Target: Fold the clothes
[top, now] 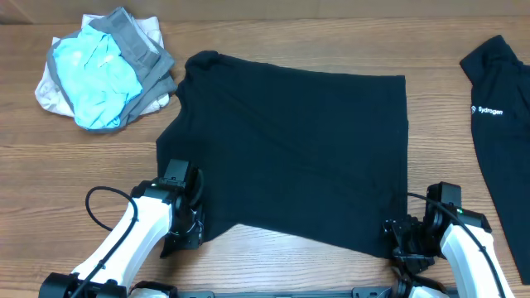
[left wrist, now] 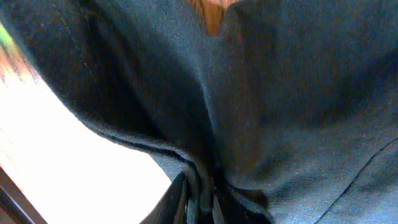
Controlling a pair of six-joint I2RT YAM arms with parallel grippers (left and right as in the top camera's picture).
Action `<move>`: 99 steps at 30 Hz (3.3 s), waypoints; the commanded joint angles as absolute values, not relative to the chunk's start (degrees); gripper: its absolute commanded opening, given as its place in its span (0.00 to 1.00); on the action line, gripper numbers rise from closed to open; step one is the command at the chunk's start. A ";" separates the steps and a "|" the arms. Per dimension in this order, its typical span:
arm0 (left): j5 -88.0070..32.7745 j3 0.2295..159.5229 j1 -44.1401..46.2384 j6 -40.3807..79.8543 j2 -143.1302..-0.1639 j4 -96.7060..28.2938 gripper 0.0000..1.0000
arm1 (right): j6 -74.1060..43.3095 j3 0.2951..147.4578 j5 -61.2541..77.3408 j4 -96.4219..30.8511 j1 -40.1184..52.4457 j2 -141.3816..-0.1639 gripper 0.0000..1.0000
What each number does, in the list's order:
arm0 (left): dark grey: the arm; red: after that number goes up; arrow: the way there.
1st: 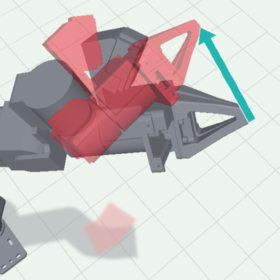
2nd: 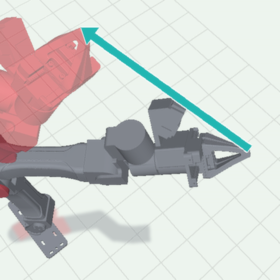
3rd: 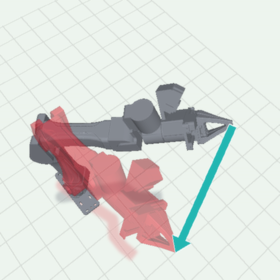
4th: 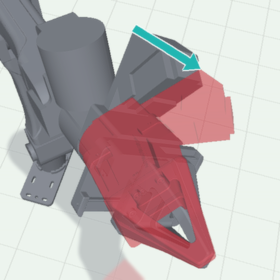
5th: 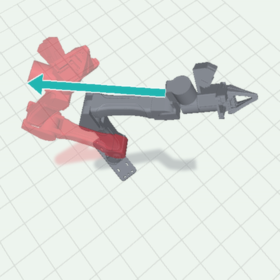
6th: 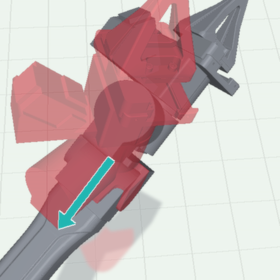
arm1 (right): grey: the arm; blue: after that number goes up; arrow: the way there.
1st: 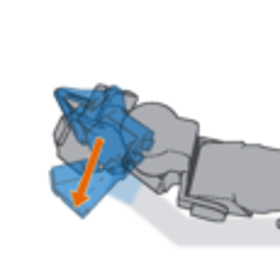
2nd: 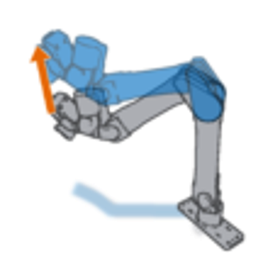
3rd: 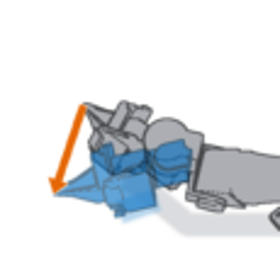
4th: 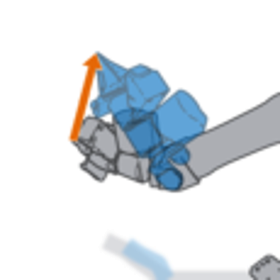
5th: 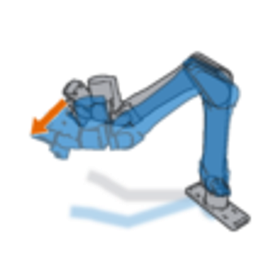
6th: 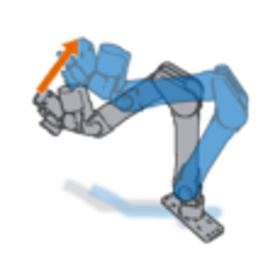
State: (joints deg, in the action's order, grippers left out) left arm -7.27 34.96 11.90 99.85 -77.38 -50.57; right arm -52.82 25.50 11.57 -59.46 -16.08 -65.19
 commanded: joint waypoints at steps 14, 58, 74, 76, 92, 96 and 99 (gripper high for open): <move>-8.64 34.72 11.62 94.15 -77.87 -51.51 0.04 | -56.21 25.19 10.31 -59.16 -16.21 -64.69 0.13; 13.52 54.22 11.66 74.06 -78.78 -52.90 0.04 | -58.98 31.24 16.21 -44.12 -16.19 -64.69 0.04; 15.33 54.19 11.66 63.81 -87.05 -43.05 0.04 | -58.74 31.24 16.19 -35.16 -16.19 -64.69 0.04; 15.66 54.22 11.66 61.76 -87.48 -41.06 0.04 | -58.76 31.24 16.16 -34.06 -16.19 -64.75 0.04; 15.62 54.19 11.66 47.51 -87.68 -28.93 0.05 | -58.59 31.20 16.82 -21.04 -16.03 -72.90 0.04; 15.62 54.19 11.66 46.83 -87.99 -28.36 0.04 | -58.30 31.20 16.93 -17.37 -15.03 -74.78 0.04; 15.62 54.19 11.66 46.70 -88.88 -28.16 0.04 | -58.33 31.20 16.82 -14.63 -13.50 -76.03 0.04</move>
